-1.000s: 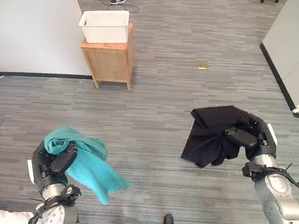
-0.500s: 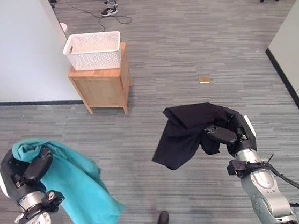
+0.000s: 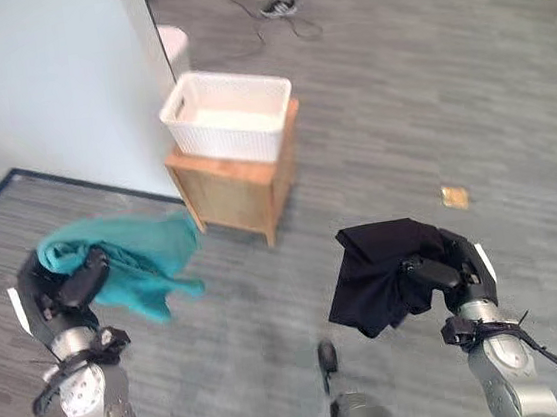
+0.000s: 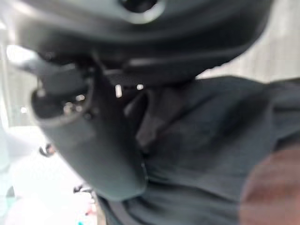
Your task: Pick up bed clothes into laundry basket.
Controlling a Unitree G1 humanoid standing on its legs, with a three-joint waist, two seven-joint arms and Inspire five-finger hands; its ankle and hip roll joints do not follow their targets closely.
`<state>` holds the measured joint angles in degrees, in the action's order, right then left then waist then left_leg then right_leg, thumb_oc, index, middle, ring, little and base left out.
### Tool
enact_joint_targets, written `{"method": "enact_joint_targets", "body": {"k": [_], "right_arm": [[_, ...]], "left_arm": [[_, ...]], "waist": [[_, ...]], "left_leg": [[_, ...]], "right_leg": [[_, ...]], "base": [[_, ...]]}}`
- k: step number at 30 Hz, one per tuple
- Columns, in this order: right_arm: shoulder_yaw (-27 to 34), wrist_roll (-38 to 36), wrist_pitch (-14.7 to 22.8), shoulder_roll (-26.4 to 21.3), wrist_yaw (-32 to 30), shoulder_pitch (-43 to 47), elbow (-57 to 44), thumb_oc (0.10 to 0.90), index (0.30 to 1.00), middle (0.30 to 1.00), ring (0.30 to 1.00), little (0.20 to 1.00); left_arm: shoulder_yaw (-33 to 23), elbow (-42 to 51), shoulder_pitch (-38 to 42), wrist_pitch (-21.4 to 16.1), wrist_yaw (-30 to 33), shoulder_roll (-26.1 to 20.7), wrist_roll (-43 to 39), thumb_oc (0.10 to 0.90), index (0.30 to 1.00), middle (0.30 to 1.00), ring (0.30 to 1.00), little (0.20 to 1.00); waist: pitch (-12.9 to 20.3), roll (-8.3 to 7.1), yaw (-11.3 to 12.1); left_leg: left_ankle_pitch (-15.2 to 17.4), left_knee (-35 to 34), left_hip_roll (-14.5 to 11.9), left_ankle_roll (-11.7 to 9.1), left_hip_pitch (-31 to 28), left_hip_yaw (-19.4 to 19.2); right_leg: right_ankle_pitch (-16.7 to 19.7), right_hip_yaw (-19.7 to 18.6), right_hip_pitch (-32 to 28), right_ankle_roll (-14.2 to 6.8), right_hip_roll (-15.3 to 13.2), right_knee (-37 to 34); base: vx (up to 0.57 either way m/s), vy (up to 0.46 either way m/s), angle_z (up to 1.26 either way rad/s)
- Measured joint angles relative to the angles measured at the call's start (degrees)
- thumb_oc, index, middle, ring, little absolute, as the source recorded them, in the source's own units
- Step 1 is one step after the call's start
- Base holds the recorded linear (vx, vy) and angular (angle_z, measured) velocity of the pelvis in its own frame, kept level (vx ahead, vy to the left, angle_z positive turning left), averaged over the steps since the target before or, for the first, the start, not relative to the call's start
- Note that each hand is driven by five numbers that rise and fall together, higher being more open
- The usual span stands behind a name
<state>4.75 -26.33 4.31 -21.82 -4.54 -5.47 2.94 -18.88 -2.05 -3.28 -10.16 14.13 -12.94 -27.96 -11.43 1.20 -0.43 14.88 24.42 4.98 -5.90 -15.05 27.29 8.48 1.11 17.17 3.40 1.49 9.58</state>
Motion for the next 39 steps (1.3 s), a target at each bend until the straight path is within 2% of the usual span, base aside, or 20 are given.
{"method": "enact_joint_targets", "body": {"k": [1,2,4,5,7,8,11,13,15,16,17,18,20,25,26,28,31,34,36,39], "right_arm": [[0.37,-0.02,0.02,-0.59,0.09,0.25,0.04,0.400,0.300,0.300,0.300,0.300],[0.68,-0.30,-0.03,-2.43,0.22,1.14,0.01,0.400,0.300,0.300,0.300,0.300],[1.92,-1.78,0.20,-2.13,-0.57,5.25,0.71,0.400,0.300,0.300,0.300,0.300],[2.66,-2.52,0.57,-0.66,-1.48,7.83,0.70,0.400,0.300,0.300,0.300,0.300],[3.12,-2.75,1.51,-0.36,-2.13,10.83,-0.72,0.400,0.300,0.300,0.300,0.300],[3.68,-2.74,1.80,-0.37,-2.15,11.14,-1.64,0.400,0.300,0.300,0.300,0.300],[3.30,-2.68,2.72,-0.74,-1.96,13.24,-2.96,0.400,0.300,0.300,0.300,0.300],[2.29,-2.61,2.57,-1.56,-1.92,12.39,-3.11,0.400,0.300,0.300,0.300,0.300],[2.20,-2.59,2.55,-1.56,-1.81,11.65,-3.50,0.400,0.300,0.300,0.300,0.300],[1.23,-2.15,2.48,-1.97,-2.69,11.75,-3.87,0.400,0.300,0.300,0.300,0.300],[0.27,-0.61,1.35,-3.50,-3.08,11.87,-3.73,0.400,0.300,0.300,0.300,0.300],[0.06,1.78,0.50,-5.88,-1.87,12.28,-3.30,0.400,0.300,0.300,0.300,0.300],[-0.13,4.84,0.35,-7.42,-0.14,13.92,-4.16,0.400,0.300,0.300,0.300,0.300],[-0.39,5.80,0.55,-8.73,0.37,16.11,-5.75,0.400,0.300,0.300,0.300,0.300],[-0.40,5.98,0.35,-10.85,0.25,16.75,-5.40,0.400,0.300,0.300,0.300,0.300],[-0.44,6.39,-0.15,-19.65,0.41,16.50,-2.83,0.400,0.300,0.300,0.300,0.300],[0.55,6.34,0.10,-29.66,-0.45,18.48,0.90,0.400,0.300,0.300,0.300,0.300],[1.53,6.76,-0.02,-33.69,-0.83,18.87,1.38,0.400,0.300,0.300,0.300,0.300],[-4.24,7.62,0.33,-37.30,-0.69,26.05,5.23,0.400,0.300,0.300,0.300,0.300],[-11.28,9.54,0.18,-42.68,-0.14,34.63,11.64,0.400,0.300,0.300,0.300,0.300]], "left_arm": [[1.00,1.31,-0.46,0.09,-0.67,-0.47,0.05,0.400,0.300,0.300,0.300,0.300],[1.39,2.88,-0.69,0.37,-1.60,-0.90,0.07,0.400,0.300,0.300,0.300,0.300],[1.07,3.41,-0.04,-0.05,-1.62,-2.05,-0.59,0.400,0.300,0.300,0.300,0.300],[1.08,3.44,0.27,-0.07,-1.76,-3.73,-1.51,0.400,0.300,0.300,0.300,0.300],[0.98,3.27,-1.12,0.07,-2.06,-5.28,-1.81,0.400,0.300,0.300,0.300,0.300],[1.07,3.29,-1.40,0.15,-2.19,-5.33,-1.81,0.400,0.300,0.300,0.300,0.300],[0.76,3.30,-3.41,0.19,-2.19,-5.24,-2.65,0.400,0.300,0.300,0.300,0.300],[1.45,3.12,-3.95,0.27,-2.18,-5.58,-3.54,0.400,0.300,0.300,0.300,0.300],[2.53,3.13,-2.59,0.39,-2.18,-6.00,-3.59,0.400,0.300,0.300,0.300,0.300],[3.54,2.13,-1.53,0.27,-2.35,-6.13,-3.65,0.400,0.300,0.300,0.300,0.300],[4.64,1.78,0.71,0.87,-2.77,-6.13,-3.46,0.400,0.300,0.300,0.300,0.300],[6.05,2.30,0.54,0.95,-3.24,-4.63,-3.34,0.400,0.300,0.300,0.300,0.300],[5.37,3.92,-0.62,0.58,-3.45,-4.39,-2.80,0.400,0.300,0.300,0.300,0.300],[2.92,4.83,-0.59,0.09,-3.09,-4.68,-2.85,0.400,0.300,0.300,0.300,0.300],[3.69,4.48,0.63,0.45,-3.18,-5.52,-2.81,0.400,0.300,0.300,0.300,0.300],[7.10,4.40,2.21,0.73,-4.69,-6.23,-3.12,0.400,0.300,0.300,0.300,0.300],[9.28,4.34,1.95,0.63,-5.87,-7.61,-3.56,0.400,0.300,0.300,0.300,0.300],[9.78,4.41,-0.73,0.58,-6.05,-8.31,-3.69,0.400,0.300,0.300,0.300,0.300],[9.66,2.51,-2.73,0.26,-5.93,-5.23,-5.86,0.400,0.300,0.300,0.300,0.300],[12.39,1.26,-3.85,0.31,-7.07,-4.86,-7.92,0.400,0.300,0.300,0.300,0.300]], "waist": [[-0.16,-0.59,-0.66],[-0.29,-1.09,-0.62],[-1.45,-3.65,1.24],[-3.02,-7.16,1.90],[-3.75,-10.73,4.62],[-3.73,-11.03,4.90],[-3.85,-9.62,6.98],[-3.90,-6.26,7.38],[-3.90,-6.37,7.13],[-4.24,-5.45,6.27],[-4.08,-6.44,5.48],[-3.50,-4.63,6.70],[-2.25,-3.60,9.45],[-1.63,-4.08,9.10],[-2.94,-2.94,7.95],[-3.78,-2.24,3.62],[-2.52,-4.16,2.53],[0.35,-7.70,2.08],[1.57,-6.01,3.73],[1.68,-5.86,4.83]], "left_leg": [[-0.23,3.35,-1.98,0.63,2.43,-1.19],[-9.12,10.61,-4.61,0.49,6.09,-5.47],[-8.57,21.27,-6.60,6.73,12.05,-10.82],[-6.12,23.86,-5.48,9.05,16.21,-13.07],[-4.24,19.42,-3.30,7.12,23.62,-16.13],[-4.50,17.19,-3.36,6.65,24.82,-16.06],[-9.17,-3.07,-4.00,3.03,28.83,-17.83],[-20.94,-13.21,-6.00,2.78,25.39,-17.74],[-20.32,-14.34,-4.67,2.64,24.31,-17.69],[-17.48,-10.98,-3.48,-1.26,25.61,-21.36],[-12.72,-7.10,-1.86,-0.90,26.83,-24.45],[-11.62,-9.09,-2.28,5.92,24.18,-25.40],[-14.32,-15.00,-2.88,8.21,21.20,-28.15],[-13.47,-16.27,-0.88,9.83,18.63,-27.80],[-12.26,-16.98,-1.09,10.71,17.06,-23.63],[-14.34,-20.85,-1.37,9.80,12.87,-16.75],[-14.52,-23.52,-0.39,9.39,10.34,-12.64],[-13.70,-24.82,1.43,8.04,8.93,-9.52],[-11.06,-24.01,-1.24,6.16,8.58,-9.29],[-10.40,-24.63,-3.63,4.77,8.18,-8.50]], "right_leg": [[-2.32,-1.12,-1.27,1.16,0.20,0.39],[-4.20,-1.70,-3.00,1.57,1.43,0.91],[-6.82,-4.66,-7.50,2.03,2.41,-0.24],[-7.12,-6.08,-11.94,1.95,0.72,-3.52],[-7.64,-6.60,-17.41,2.36,-1.80,-8.17],[-7.79,-6.70,-18.19,1.77,-2.38,-8.85],[-8.84,-6.80,-22.42,-0.22,-2.41,-10.56],[-13.39,-6.01,-24.87,-5.91,-0.64,-7.25],[-17.71,-3.88,-21.13,-8.39,-2.77,-2.51],[-17.17,-1.51,-22.58,-8.24,-2.10,-4.26],[-17.93,-1.60,-25.55,-4.28,-2.42,-5.99],[-18.49,-1.75,-25.54,-4.44,-2.35,-4.43],[-20.85,-1.18,-17.36,-9.39,-3.21,10.76],[-20.00,-0.39,-14.52,-11.03,-4.89,19.51],[-18.77,0.38,-8.99,-12.48,-5.06,30.05],[-23.05,-1.64,-7.15,-9.43,-2.98,21.48],[-14.82,-11.48,-6.24,-11.65,-3.01,-0.01],[-3.27,-12.63,-6.88,-11.12,-5.24,-2.50],[-0.79,-11.75,-10.65,-7.83,-2.95,-8.06],[0.62,-9.48,-12.95,-6.15,-1.38,-12.46]], "base": [[0.65,-0.663,1.28],[0.44,-0.502,0.65],[0.33,-0.384,0.30],[0.39,-0.298,0.25],[0.50,-0.290,-0.06],[0.34,-0.104,-0.26],[0.10,-0.030,-0.35],[0.17,-0.035,-0.23],[0.86,-0.159,0.02],[0.89,-0.088,0.64],[0.79,0.041,0.58],[0.33,0.063,0.10],[0.08,0.029,-0.47],[0.34,-0.015,0.01],[0.49,-0.215,0.73],[0.28,-0.173,1.47],[0.13,-0.104,0.96],[0.09,-0.103,0.73],[0.12,-0.125,0.07],[0.07,-0.106,0.19]]}}
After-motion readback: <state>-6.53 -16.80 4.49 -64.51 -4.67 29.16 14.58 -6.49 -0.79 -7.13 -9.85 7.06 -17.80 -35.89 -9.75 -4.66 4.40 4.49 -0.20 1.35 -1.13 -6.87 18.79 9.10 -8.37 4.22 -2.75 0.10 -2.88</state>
